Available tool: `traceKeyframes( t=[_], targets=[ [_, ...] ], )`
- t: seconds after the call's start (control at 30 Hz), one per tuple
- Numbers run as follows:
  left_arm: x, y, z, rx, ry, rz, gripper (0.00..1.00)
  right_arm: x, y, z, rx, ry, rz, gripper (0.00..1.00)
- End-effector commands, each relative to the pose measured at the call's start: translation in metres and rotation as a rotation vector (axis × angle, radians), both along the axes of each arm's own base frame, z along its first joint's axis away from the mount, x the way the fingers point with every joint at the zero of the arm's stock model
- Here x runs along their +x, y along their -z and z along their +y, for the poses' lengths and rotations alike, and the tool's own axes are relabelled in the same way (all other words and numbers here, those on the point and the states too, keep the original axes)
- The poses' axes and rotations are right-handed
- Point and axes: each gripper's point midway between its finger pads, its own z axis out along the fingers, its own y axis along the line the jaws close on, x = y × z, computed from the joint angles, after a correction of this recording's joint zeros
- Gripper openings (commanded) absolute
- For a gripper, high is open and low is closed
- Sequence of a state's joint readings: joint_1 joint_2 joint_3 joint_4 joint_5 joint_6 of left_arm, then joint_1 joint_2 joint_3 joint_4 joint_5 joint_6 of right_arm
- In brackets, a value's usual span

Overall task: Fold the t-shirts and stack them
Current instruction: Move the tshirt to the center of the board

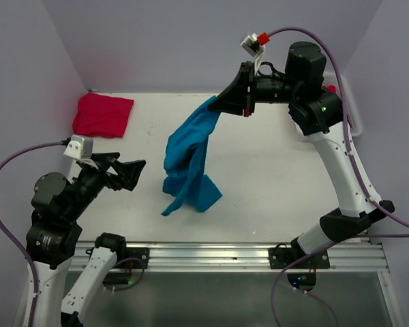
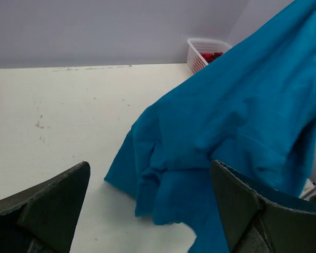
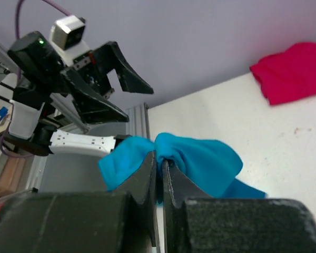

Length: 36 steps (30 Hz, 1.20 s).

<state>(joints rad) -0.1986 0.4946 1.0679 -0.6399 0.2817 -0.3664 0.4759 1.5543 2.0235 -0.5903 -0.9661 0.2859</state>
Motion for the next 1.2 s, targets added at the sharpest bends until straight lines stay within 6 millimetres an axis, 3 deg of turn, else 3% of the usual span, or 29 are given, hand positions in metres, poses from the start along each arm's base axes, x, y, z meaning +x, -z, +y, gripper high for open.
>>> traceKeyframes(
  t=[0.0, 0.13, 0.3, 0.43, 0.57, 0.67, 0.7, 0.77, 0.8, 0.83, 0.9, 1.0, 1.1, 1.17],
  targets=[
    [-0.009, -0.021, 0.004, -0.021, -0.017, -0.054, 1.00, -0.029, -0.036, -0.011, 0.036, -0.013, -0.088, 0.00],
    [-0.012, -0.025, 0.006, -0.022, -0.023, -0.060, 1.00, -0.034, -0.045, -0.012, 0.048, -0.022, -0.105, 0.00],
    [-0.013, -0.026, 0.006, -0.024, -0.022, -0.061, 1.00, -0.027, -0.027, -0.007, 0.017, -0.022, -0.075, 0.00],
    [-0.012, -0.028, 0.005, -0.027, -0.019, -0.063, 1.00, -0.027, -0.026, -0.008, 0.008, -0.006, -0.095, 0.00],
    [-0.009, -0.025, 0.003, -0.030, -0.010, -0.052, 1.00, -0.011, -0.006, -0.010, -0.048, 0.070, -0.074, 0.00],
    [-0.007, -0.022, 0.003, -0.029, -0.012, -0.049, 1.00, 0.015, 0.032, -0.011, -0.131, 0.181, -0.015, 0.00],
    [-0.007, -0.022, 0.003, -0.029, -0.012, -0.050, 1.00, 0.026, 0.059, -0.011, -0.178, 0.215, 0.031, 0.00],
    [-0.006, -0.021, 0.002, -0.030, -0.012, -0.046, 1.00, 0.043, 0.089, -0.014, -0.242, 0.294, 0.076, 0.00],
    [-0.006, -0.022, 0.002, -0.032, -0.012, -0.049, 1.00, 0.057, 0.122, -0.015, -0.309, 0.338, 0.125, 0.00],
    [-0.006, -0.021, 0.002, -0.034, -0.009, -0.048, 1.00, 0.061, 0.139, -0.015, -0.342, 0.348, 0.156, 0.00],
    [-0.004, -0.020, 0.001, -0.033, -0.010, -0.046, 1.00, 0.066, 0.185, -0.009, -0.419, 0.329, 0.231, 0.00],
    [-0.002, -0.020, 0.000, -0.037, -0.007, -0.048, 1.00, 0.057, 0.230, 0.010, -0.493, 0.261, 0.282, 0.00],
    [0.000, -0.020, 0.000, -0.039, -0.009, -0.045, 1.00, 0.042, 0.249, 0.031, -0.520, 0.170, 0.293, 0.00],
    [-0.001, -0.020, 0.000, -0.039, -0.007, -0.047, 1.00, 0.034, 0.252, 0.043, -0.533, 0.133, 0.280, 0.00]
  ],
)
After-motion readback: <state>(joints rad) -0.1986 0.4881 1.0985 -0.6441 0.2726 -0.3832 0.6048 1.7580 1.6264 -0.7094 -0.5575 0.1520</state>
